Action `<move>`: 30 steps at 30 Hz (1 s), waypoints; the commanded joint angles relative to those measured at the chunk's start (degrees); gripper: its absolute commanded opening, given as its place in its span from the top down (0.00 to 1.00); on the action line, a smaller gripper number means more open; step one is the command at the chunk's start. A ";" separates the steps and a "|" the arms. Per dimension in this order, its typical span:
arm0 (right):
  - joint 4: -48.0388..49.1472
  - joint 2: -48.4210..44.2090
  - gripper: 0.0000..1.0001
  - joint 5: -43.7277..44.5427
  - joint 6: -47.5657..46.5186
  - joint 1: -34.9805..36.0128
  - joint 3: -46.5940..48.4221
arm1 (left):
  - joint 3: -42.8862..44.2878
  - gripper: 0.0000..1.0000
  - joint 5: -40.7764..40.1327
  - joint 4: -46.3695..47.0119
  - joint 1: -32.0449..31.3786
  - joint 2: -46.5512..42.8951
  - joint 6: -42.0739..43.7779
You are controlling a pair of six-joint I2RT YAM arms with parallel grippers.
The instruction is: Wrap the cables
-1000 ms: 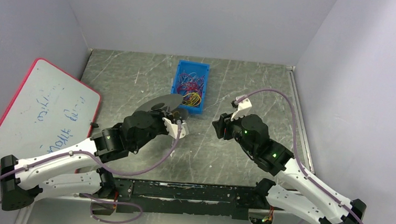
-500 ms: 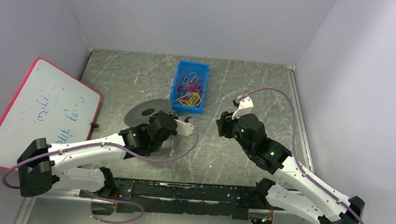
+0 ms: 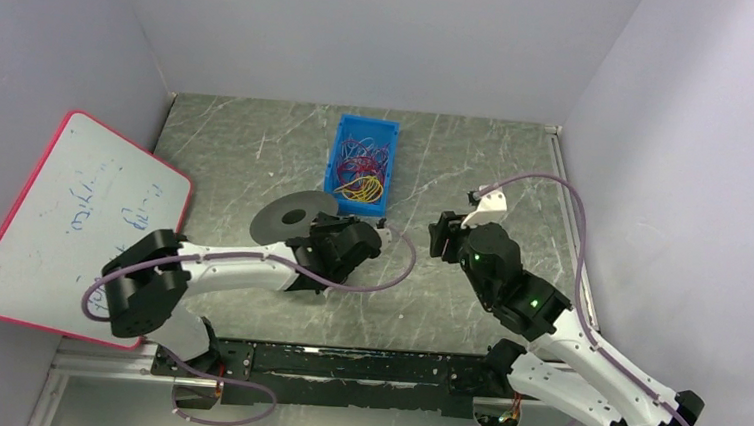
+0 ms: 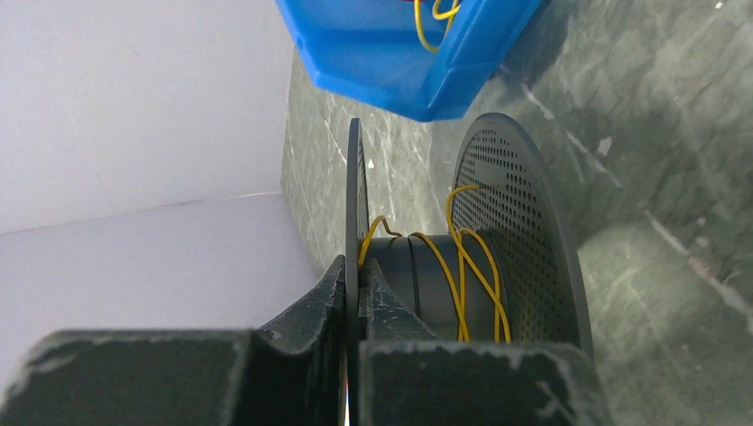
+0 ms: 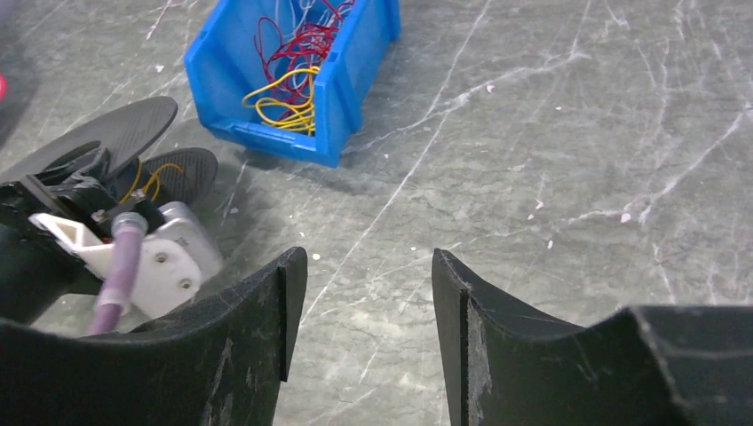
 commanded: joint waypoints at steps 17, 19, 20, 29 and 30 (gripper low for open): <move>-5.60 -5.47 0.40 4.58 2.53 0.08 1.46 | 14.31 0.82 -4.02 -9.60 -5.64 21.22 -16.50; -5.85 -5.50 0.40 4.61 2.61 0.06 1.73 | 14.81 0.76 -3.54 -10.48 -6.32 22.52 -18.05; -6.00 -5.44 0.40 4.61 2.67 0.08 1.77 | 15.01 0.74 -3.37 -10.76 -6.67 22.90 -18.67; -6.33 -5.85 0.40 3.48 3.79 0.05 1.72 | 16.96 0.49 -0.86 -13.88 -9.02 24.35 -23.02; -6.45 -5.92 0.40 3.35 3.87 0.07 1.83 | 17.04 0.42 -0.55 -13.95 -9.36 24.36 -23.27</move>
